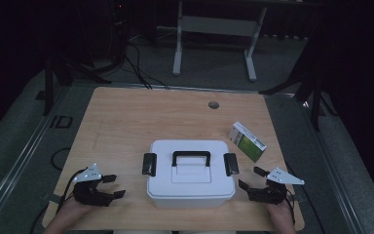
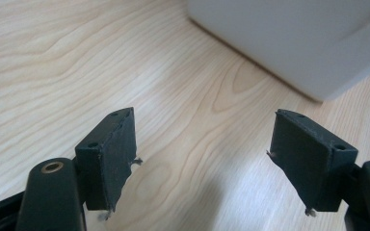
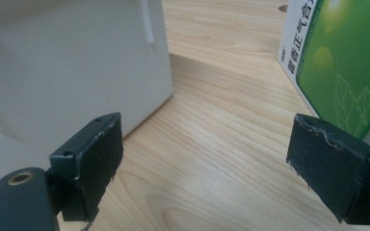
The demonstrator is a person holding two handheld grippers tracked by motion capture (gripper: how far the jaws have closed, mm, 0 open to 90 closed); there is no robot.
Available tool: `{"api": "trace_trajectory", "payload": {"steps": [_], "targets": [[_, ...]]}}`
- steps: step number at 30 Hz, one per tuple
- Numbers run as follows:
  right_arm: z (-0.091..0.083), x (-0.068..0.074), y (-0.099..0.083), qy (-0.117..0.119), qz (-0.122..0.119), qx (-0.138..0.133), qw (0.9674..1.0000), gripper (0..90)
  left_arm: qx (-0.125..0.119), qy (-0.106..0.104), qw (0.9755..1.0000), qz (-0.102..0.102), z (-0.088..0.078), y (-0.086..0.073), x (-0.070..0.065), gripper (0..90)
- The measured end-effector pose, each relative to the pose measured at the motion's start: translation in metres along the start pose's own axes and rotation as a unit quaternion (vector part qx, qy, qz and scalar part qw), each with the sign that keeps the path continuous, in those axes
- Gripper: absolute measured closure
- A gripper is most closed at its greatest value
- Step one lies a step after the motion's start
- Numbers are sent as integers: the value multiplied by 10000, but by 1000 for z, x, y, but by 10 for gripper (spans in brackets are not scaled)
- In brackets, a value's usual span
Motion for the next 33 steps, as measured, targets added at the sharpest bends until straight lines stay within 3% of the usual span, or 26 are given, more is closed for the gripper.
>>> {"api": "trace_trajectory", "payload": {"steps": [7,8,11,19,25,33], "targets": [[-4,-1,-3,-3,-139,73,9999,121,273,-73,9994,179,-13,-4,2,248],[-4,-1,-3,4,-144,85,9999,121,426,-79,9987,257,-16,-4,2,248],[-5,-1,-5,17,-128,78,9999,121,555,-92,9978,344,-19,-3,2,248],[-11,-1,-5,120,-86,23,9999,121,1329,46,9885,716,-25,-4,2,248],[-13,-5,-9,-16,-42,61,10000,122,1550,156,9851,725,-30,-3,6,248],[-13,-6,-9,-84,-12,74,9999,123,2001,150,9762,827,-35,-3,5,248]]}}
Point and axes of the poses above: each handheld gripper's, and its own axes: z roughly forward along the jaws, y roughly out of its top, x roughly to its left, the point moved 4 cm from there along z, roughly forward along the jaws, and after that the axes turned 9 degrees about x, right-handed, at the moved point
